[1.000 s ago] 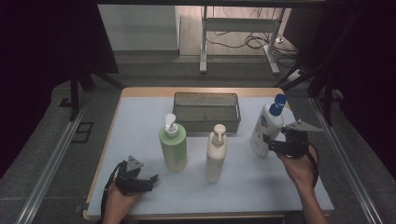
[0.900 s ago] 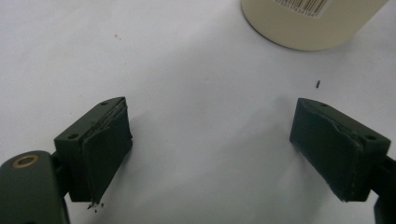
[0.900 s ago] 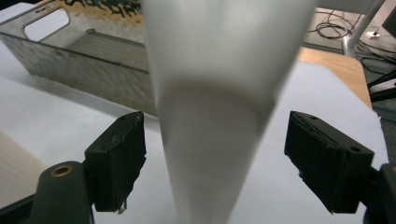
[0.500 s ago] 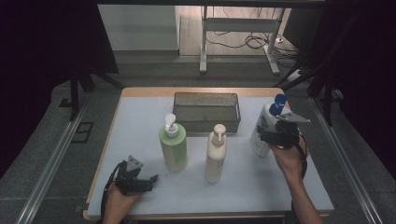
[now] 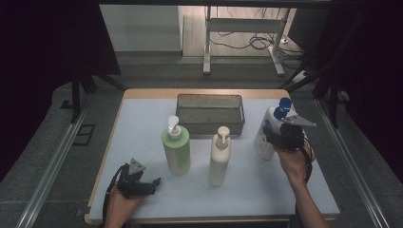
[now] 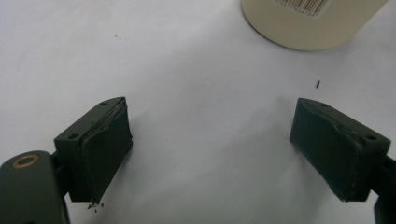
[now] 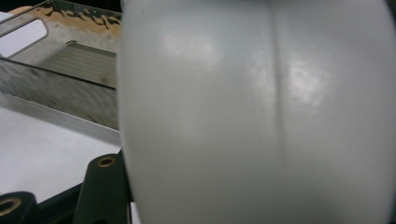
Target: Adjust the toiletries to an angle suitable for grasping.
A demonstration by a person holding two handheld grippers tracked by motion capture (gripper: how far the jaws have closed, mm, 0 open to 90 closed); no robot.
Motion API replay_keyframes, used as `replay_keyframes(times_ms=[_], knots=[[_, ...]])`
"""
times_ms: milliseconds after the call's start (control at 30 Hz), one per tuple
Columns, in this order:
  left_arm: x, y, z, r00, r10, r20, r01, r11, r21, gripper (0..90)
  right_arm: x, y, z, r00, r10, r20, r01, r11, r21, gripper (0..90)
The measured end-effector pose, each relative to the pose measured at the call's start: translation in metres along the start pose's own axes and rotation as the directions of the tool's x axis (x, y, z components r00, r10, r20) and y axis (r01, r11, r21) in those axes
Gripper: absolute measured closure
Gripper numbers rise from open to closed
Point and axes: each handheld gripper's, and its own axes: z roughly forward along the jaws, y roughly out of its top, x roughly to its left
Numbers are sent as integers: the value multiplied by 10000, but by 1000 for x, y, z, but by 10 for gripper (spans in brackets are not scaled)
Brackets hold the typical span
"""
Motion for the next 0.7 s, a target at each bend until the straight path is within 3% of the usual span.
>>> replay_keyframes(times_ms=[267,700], knots=[[0,0,0,10000,-3,3,3,10000,0,121,1,3,-4,9994,9,-355,-2,9998,187,408],[0,0,0,10000,-11,1,11,10000,-7,121,5,27,-22,9940,-67,-1087,79,9999,111,408]])
